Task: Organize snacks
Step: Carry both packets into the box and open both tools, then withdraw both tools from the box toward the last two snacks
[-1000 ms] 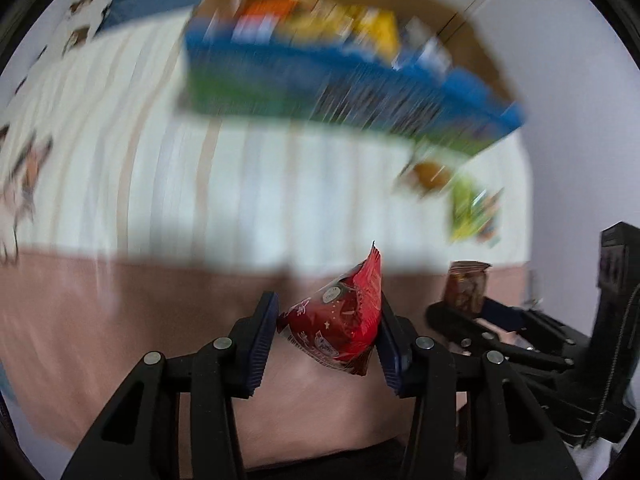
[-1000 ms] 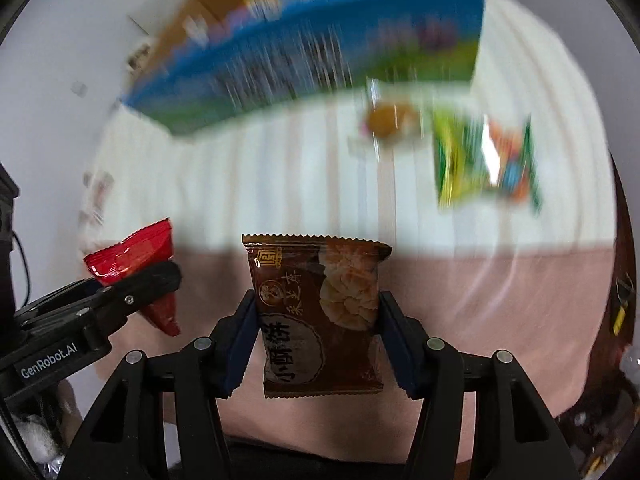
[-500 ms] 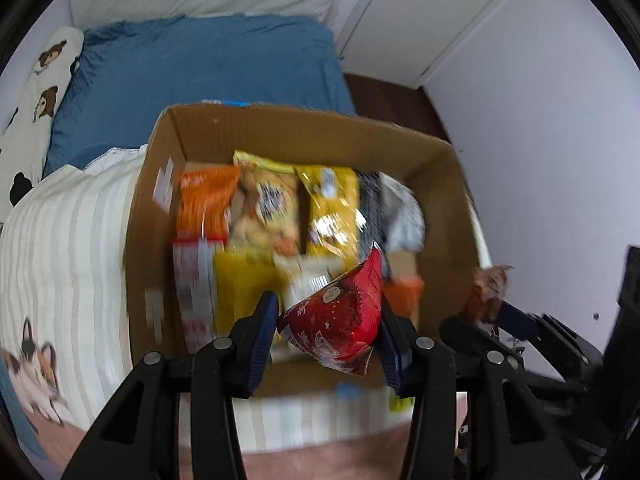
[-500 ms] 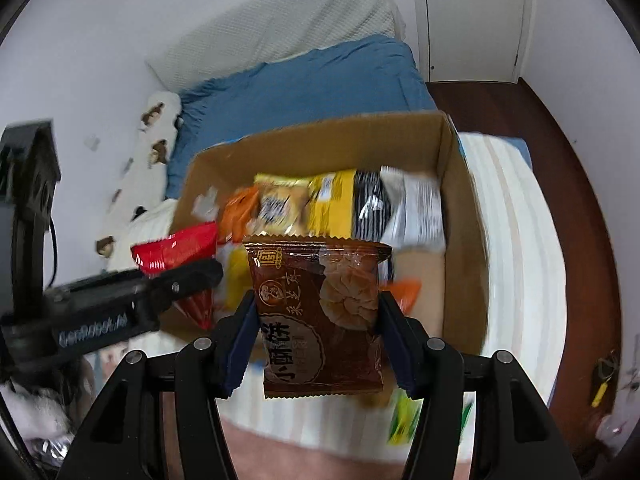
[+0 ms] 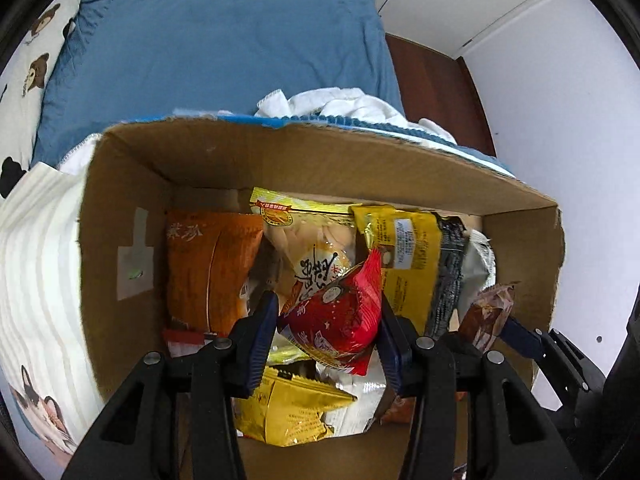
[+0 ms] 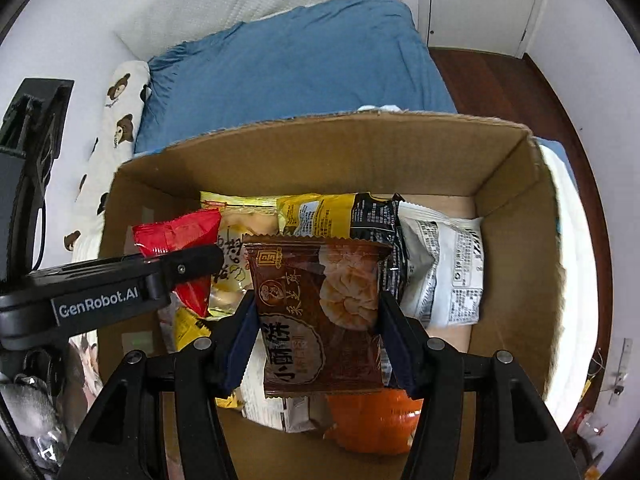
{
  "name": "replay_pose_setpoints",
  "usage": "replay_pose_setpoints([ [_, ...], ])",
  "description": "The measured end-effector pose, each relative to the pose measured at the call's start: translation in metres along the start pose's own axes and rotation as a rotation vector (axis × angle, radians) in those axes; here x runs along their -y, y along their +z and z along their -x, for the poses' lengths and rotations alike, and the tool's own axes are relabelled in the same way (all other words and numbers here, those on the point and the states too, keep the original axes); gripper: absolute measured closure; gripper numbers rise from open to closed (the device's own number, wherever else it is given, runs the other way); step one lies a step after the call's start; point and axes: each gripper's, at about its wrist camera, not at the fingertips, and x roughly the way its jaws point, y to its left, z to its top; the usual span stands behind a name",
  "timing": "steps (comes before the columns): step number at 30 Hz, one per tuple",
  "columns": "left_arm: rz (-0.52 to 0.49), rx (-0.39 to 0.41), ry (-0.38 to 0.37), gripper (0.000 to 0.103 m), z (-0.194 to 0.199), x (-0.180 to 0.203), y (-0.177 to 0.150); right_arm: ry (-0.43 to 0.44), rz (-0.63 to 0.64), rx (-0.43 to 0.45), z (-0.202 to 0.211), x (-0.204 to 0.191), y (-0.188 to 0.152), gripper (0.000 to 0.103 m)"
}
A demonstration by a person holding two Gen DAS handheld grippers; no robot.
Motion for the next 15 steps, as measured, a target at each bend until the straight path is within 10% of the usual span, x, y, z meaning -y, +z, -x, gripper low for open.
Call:
replay_pose_setpoints([
  [4,0.053,-0.045,0.014,0.056,-0.008,-0.008,-0.002,-0.003,-0.019,-0.049,-0.020,0.004,0.010,0.034],
  [6,0.067,-0.038,0.012,0.044,-0.008,-0.011,-0.002,-0.025,-0.007,-0.061,-0.023,0.003,0.010,0.005],
  [8,0.067,-0.029,0.028,0.015,-0.005,-0.011,-0.004,-0.057,0.006,-0.061,-0.024,0.003,0.010,0.005],
  [15,0.041,0.004,0.048,0.011,0.008,-0.006,-0.013,-0.070,-0.008,-0.063,-0.021,0.005,0.004,0.005],
])
